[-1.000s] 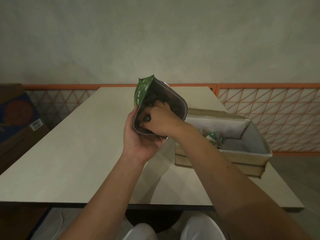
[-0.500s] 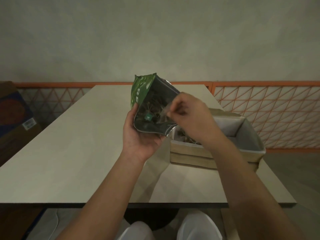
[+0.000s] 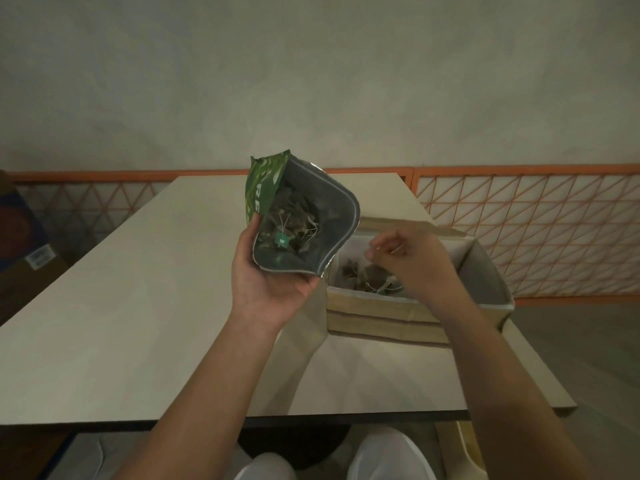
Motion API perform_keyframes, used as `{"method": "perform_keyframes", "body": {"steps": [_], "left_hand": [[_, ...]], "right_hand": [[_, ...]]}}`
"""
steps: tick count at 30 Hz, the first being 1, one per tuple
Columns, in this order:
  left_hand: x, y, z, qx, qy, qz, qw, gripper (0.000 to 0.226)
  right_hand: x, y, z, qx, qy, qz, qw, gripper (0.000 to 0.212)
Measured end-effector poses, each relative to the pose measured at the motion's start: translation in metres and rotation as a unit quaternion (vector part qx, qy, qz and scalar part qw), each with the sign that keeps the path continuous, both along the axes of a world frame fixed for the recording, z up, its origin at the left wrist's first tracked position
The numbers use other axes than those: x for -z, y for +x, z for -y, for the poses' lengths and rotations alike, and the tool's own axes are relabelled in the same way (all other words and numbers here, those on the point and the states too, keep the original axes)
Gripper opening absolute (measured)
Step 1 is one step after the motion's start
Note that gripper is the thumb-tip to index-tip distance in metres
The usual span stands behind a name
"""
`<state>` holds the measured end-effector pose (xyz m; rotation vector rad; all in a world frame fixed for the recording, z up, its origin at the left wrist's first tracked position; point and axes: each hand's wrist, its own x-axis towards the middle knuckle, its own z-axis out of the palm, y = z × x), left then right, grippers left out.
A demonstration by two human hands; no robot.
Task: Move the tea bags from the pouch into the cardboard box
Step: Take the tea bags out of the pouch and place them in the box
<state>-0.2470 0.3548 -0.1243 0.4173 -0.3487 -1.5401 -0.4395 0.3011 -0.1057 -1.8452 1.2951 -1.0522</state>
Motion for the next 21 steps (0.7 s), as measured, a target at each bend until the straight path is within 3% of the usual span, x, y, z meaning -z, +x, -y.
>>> {"method": "perform_keyframes", "body": {"steps": [5, 9, 11, 13, 21], "left_hand": [[0.0, 0.0, -0.002, 0.003, 0.002, -0.002, 1.0, 0.066], [-0.001, 0.002, -0.002, 0.0, 0.003, 0.001, 1.0, 0.063], [-0.001, 0.003, -0.002, -0.003, 0.004, 0.009, 1.0, 0.062], [-0.002, 0.004, -0.001, -0.006, 0.007, 0.021, 1.0, 0.062], [-0.003, 0.005, -0.004, -0.027, 0.027, 0.036, 0.999, 0.05]], "right_hand": [[0.005, 0.002, -0.003, 0.006, 0.008, -0.053, 0.999, 0.003], [-0.015, 0.006, -0.021, 0.031, -0.088, 0.025, 0.995, 0.006], [-0.031, 0.014, -0.033, 0.009, -0.146, 0.086, 0.986, 0.007], [-0.043, 0.027, -0.039, -0.03, -0.17, 0.086, 0.981, 0.006], [-0.044, 0.097, -0.013, -0.129, -0.156, -0.23, 0.952, 0.028]]}}
